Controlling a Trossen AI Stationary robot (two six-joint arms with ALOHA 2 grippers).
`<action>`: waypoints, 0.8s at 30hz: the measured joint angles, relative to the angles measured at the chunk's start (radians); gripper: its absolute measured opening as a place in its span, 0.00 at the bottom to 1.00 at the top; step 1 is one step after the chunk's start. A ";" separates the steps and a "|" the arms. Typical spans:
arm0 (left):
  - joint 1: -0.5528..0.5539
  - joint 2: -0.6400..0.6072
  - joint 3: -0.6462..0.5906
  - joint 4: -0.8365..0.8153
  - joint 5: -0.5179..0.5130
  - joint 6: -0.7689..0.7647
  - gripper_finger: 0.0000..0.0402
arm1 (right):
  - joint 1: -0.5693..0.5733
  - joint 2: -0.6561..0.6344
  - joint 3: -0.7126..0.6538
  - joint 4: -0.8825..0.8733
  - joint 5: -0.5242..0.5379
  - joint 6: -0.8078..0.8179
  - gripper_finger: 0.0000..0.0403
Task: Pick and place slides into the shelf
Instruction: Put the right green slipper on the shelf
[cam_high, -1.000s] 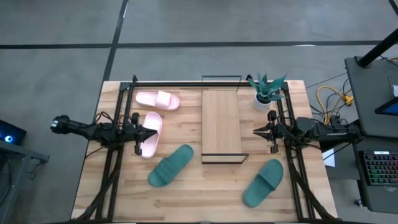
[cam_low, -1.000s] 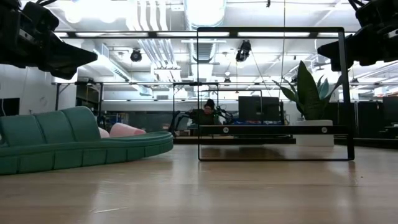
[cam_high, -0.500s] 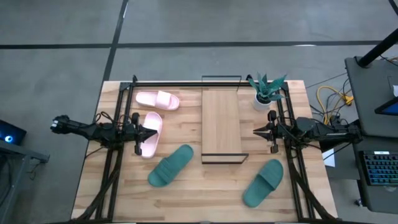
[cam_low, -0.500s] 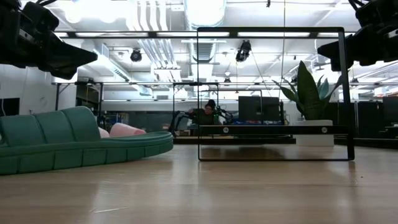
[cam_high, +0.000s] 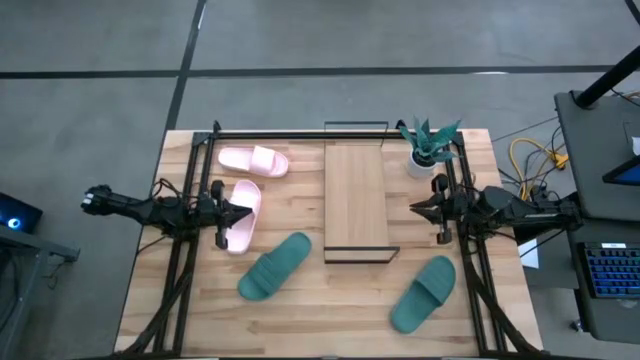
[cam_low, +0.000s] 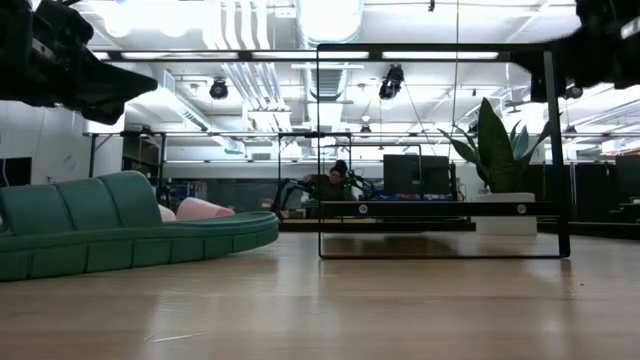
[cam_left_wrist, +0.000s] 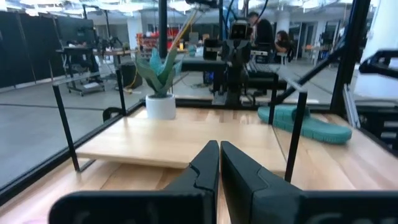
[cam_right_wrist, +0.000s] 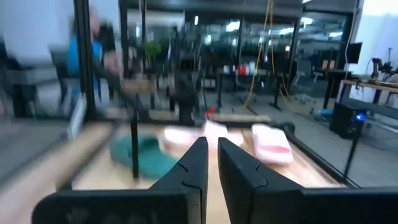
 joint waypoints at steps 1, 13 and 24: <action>0.000 0.000 0.000 0.006 0.000 0.000 0.00 | 0.000 0.000 0.000 0.026 0.000 0.020 0.07; 0.000 0.000 0.000 0.204 -0.013 0.355 0.00 | 0.000 0.008 0.000 0.257 0.000 -0.185 0.07; 0.000 0.000 0.001 0.429 -0.015 0.602 0.00 | 0.000 0.105 0.057 0.421 0.000 -0.471 0.07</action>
